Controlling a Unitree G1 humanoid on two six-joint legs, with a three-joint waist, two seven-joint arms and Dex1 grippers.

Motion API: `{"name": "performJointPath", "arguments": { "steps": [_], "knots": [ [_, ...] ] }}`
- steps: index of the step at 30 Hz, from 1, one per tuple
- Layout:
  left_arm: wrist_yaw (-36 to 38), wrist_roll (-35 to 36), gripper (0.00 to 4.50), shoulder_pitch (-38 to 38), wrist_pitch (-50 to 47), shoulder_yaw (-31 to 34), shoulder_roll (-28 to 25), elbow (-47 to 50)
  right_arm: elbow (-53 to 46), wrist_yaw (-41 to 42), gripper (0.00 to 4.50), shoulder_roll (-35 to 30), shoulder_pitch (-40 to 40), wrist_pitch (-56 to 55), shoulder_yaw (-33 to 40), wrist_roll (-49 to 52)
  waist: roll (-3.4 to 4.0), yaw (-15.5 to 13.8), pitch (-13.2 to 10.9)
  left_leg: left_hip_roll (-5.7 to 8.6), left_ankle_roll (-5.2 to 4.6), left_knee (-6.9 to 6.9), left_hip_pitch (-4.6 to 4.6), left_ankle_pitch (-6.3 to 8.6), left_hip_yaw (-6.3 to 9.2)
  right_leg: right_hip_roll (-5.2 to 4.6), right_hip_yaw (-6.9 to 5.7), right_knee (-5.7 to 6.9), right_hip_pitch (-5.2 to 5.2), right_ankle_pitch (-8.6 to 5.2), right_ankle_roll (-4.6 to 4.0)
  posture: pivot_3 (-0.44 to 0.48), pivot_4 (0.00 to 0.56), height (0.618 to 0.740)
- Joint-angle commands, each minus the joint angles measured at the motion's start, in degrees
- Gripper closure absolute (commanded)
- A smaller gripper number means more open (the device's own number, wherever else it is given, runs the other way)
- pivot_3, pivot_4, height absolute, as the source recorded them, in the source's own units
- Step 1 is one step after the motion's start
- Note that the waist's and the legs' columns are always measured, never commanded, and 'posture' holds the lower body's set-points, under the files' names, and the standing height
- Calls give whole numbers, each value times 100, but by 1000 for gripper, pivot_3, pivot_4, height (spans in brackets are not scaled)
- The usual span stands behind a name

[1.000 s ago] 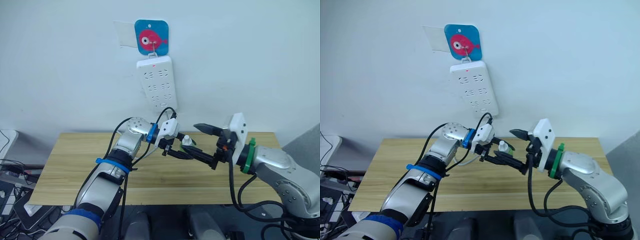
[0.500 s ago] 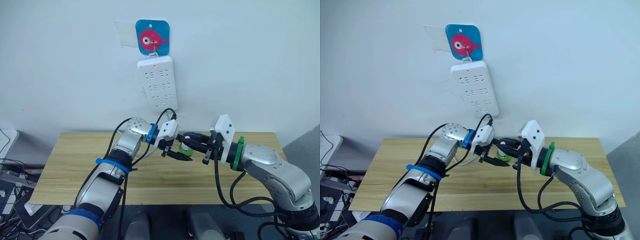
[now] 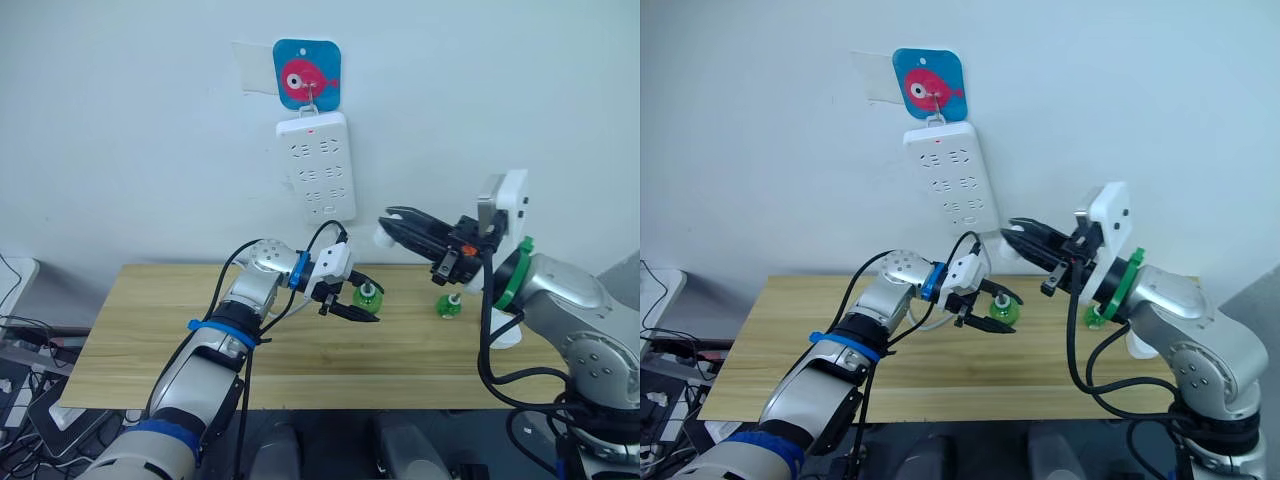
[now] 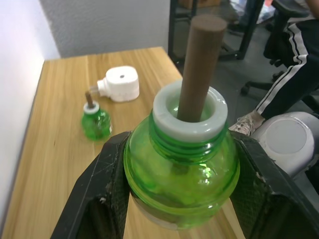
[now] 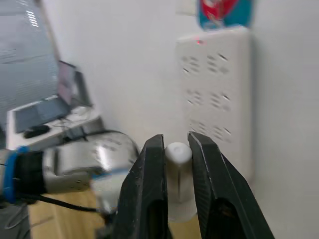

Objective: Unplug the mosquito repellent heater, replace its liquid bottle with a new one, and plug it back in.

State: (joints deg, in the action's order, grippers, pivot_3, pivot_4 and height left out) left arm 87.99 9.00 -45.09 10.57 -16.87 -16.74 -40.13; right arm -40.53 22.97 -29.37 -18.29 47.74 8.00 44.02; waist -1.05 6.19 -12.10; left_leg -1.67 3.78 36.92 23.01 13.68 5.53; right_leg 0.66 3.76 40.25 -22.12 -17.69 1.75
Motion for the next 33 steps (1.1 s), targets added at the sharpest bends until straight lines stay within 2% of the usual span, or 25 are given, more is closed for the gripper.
{"name": "performJointPath", "arguments": {
  "steps": [1, 4, 8, 13, 22, 29, 33],
  "knots": [
    [-65, 77, 2217, 57, 28, 190, -103, 206, 551, -409, 4180, -39, 810, -837, -356, -1340, 0, -4, 0, 0, 0, 0, 0, 0, 0, 0, 0, 0, 0, 0, 0, -100, 173, 740],
    [-112, 118, 2217, 129, -108, 239, -162, 380, 1473, -582, 4180, 256, 1243, -1775, -780, -2236, 1, -2, 0, 0, 0, 0, -2, 0, -6, 0, 5, 1, -1, 0, 0, -84, 172, 740],
    [-155, 140, 2217, 234, -222, 273, -229, 620, 2713, -499, 4180, 694, 1352, -2806, -1195, -2921, 1, 15, 0, -2, 0, -5, -4, 0, -14, 3, 14, 10, -11, -1, 0, -63, 170, 740],
    [-243, 147, 2217, 401, -423, 258, -282, 1006, 4492, -758, 4180, 1245, 1181, -4130, -1163, -3539, 1, -31, 0, -3, 0, -6, -7, 0, -14, 3, 15, 12, -10, -1, -2, -47, 166, 740],
    [-274, 140, 2217, 517, -617, 235, -421, 1287, 6194, -856, 4180, 1711, 685, -5269, -966, -3830, 2, -133, -1, -2, 1, -5, -10, 0, -20, 0, 19, 16, -10, -1, -2, -21, 168, 740],
    [-296, 138, 2217, 480, -657, 231, -391, 1315, 7146, -970, 4180, 1724, 357, -5647, -894, -4075, 2, -143, -1, 1, 1, -3, -10, -1, -25, -4, 22, 15, -10, -1, -2, -18, 172, 740],
    [-306, 132, 2217, 476, -655, 227, -383, 1303, 7363, -918, 4180, 1780, 284, -5762, -830, -4047, 2, -142, 0, 1, 1, -3, -11, -1, -24, -4, 21, 16, -9, -1, -2, -18, 172, 740]
  ]
}}
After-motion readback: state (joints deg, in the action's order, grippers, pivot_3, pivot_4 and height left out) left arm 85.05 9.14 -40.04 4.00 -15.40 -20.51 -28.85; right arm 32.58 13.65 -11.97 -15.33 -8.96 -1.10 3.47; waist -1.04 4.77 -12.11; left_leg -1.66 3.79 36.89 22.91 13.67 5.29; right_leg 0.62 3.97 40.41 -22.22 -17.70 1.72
